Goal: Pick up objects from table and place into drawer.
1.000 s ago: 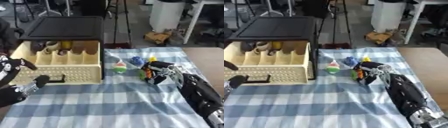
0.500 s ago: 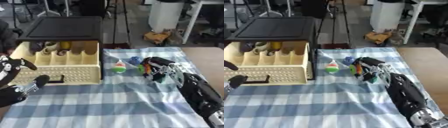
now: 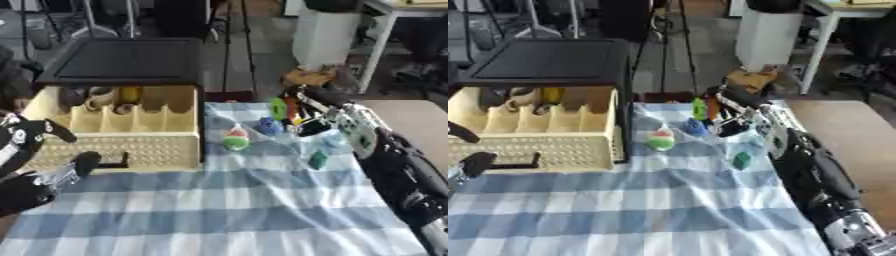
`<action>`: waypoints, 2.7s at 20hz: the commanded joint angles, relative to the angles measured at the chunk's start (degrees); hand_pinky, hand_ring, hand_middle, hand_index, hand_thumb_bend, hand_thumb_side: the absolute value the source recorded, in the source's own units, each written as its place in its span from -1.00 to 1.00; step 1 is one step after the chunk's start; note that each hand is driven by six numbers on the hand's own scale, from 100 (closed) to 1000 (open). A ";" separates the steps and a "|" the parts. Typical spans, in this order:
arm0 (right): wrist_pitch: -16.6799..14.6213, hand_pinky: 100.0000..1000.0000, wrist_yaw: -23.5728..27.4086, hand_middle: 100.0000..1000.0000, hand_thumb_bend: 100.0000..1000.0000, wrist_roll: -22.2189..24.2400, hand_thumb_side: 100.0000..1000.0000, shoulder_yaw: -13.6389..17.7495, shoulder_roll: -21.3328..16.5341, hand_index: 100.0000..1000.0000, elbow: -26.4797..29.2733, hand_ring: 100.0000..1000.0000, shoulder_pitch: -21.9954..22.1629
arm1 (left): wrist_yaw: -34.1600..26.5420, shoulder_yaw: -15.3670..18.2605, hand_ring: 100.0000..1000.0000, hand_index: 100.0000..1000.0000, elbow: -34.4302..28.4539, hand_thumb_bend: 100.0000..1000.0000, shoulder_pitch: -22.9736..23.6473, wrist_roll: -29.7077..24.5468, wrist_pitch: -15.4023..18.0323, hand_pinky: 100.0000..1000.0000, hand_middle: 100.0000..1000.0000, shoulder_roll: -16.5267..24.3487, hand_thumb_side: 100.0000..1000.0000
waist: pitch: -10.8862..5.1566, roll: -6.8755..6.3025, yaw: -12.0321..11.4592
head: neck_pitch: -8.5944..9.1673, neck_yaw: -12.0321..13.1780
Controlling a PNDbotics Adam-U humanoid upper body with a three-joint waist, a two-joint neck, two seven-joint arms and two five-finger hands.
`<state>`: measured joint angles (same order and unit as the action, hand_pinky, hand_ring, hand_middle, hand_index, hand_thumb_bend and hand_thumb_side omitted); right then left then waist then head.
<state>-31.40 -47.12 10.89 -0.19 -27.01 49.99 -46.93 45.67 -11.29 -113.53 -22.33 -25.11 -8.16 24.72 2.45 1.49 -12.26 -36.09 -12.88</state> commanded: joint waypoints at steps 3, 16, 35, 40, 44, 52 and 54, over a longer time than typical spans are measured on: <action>-0.29 -0.73 3.90 -0.24 -1.00 1.96 -1.00 -0.56 -2.33 0.21 6.74 -0.44 -3.63 | 0.22 0.55 -1.00 0.29 -1.06 0.04 -0.23 0.00 -0.23 -1.00 -1.00 1.15 1.00 | -1.27 0.06 0.18 | 0.28 0.30; -3.31 -0.70 7.97 -0.21 -1.00 7.62 -1.00 -5.32 6.40 0.22 11.88 -0.41 -10.65 | -0.48 -0.33 -1.00 0.29 -1.06 0.03 -0.44 -1.01 0.57 -1.00 -1.00 0.44 1.00 | -2.20 -0.59 -1.62 | 0.25 -0.95; -4.65 0.13 7.12 0.56 -1.00 10.68 -0.46 -6.55 12.20 0.75 8.92 0.37 -12.57 | -0.71 -0.86 -1.00 0.29 -1.06 0.02 -1.02 -1.64 1.10 -1.00 -1.00 -0.16 1.00 | -2.42 -0.25 -3.71 | 0.94 -1.71; -4.16 0.19 7.04 0.61 -1.00 8.38 -0.37 -6.22 12.13 0.78 9.82 0.43 -12.74 | -0.62 -0.86 -1.00 0.29 -1.06 0.02 -0.93 -1.70 1.08 -1.00 -1.00 -0.15 1.00 | -2.54 -0.17 -3.55 | 1.02 -1.63; -4.88 0.20 7.80 0.58 -1.00 8.16 -0.34 -7.04 12.31 0.79 10.43 0.40 -13.03 | -0.62 -0.86 -1.00 0.29 -1.06 0.02 -0.96 -1.72 1.11 -1.00 -1.00 -0.15 1.00 | -2.60 -0.14 -3.53 | 1.08 -1.65; -10.46 0.48 10.31 0.74 -0.08 15.45 0.13 -10.08 12.57 0.93 9.53 0.64 -13.48 | -0.59 -0.87 -1.00 0.29 -1.06 0.01 -0.90 -1.83 1.18 -1.00 -1.00 -0.16 1.00 | -2.68 0.02 -3.74 | 1.15 -1.64; -10.99 0.48 10.58 0.74 -0.06 16.47 0.14 -9.93 12.55 0.93 9.30 0.64 -13.47 | -0.59 -0.88 -1.00 0.29 -1.06 0.01 -0.88 -1.83 1.19 -1.00 -1.00 -0.16 1.00 | -2.66 0.06 -3.78 | 1.16 -1.59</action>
<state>-40.74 -37.14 25.29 -10.26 -13.81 58.92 -58.95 45.12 -12.52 -113.53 -22.29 -26.80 -6.97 24.16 0.39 1.84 -16.00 -35.58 -14.64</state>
